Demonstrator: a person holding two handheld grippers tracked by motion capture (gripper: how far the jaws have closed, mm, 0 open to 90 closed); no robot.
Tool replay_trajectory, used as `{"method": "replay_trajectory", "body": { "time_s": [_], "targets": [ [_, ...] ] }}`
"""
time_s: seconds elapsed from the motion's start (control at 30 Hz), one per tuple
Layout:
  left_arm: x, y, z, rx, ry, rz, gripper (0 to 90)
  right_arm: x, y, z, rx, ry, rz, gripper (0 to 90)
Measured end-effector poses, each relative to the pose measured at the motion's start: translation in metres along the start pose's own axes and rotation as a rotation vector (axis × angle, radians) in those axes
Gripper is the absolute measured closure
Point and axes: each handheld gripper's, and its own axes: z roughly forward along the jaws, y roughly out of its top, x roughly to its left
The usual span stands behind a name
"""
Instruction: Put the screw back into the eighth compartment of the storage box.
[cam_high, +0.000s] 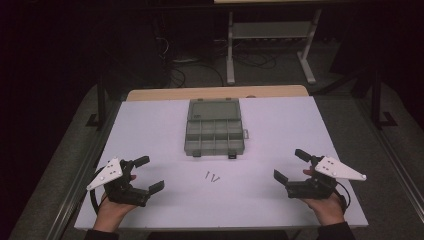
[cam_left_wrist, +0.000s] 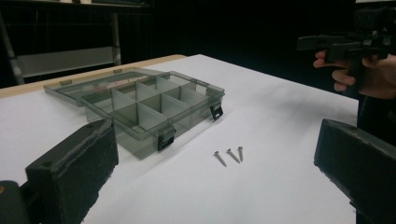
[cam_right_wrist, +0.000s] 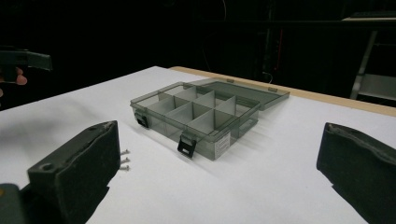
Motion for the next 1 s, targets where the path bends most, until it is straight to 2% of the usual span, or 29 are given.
{"method": "replay_trajectory", "body": {
  "time_s": [0.37,0.57,1.0],
  "targets": [
    [0.001,0.008,0.013,0.009,-0.007,0.006,0.0,-0.004,0.000,0.000,-0.021,-0.001,0.027,0.0],
    [0.003,0.012,0.022,0.013,-0.019,0.011,0.0,-0.002,0.001,0.002,-0.024,0.006,0.020,0.0],
    [0.001,0.017,0.029,0.018,-0.032,0.021,0.0,-0.001,0.001,0.004,-0.033,0.026,0.030,0.0]
  ]
}}
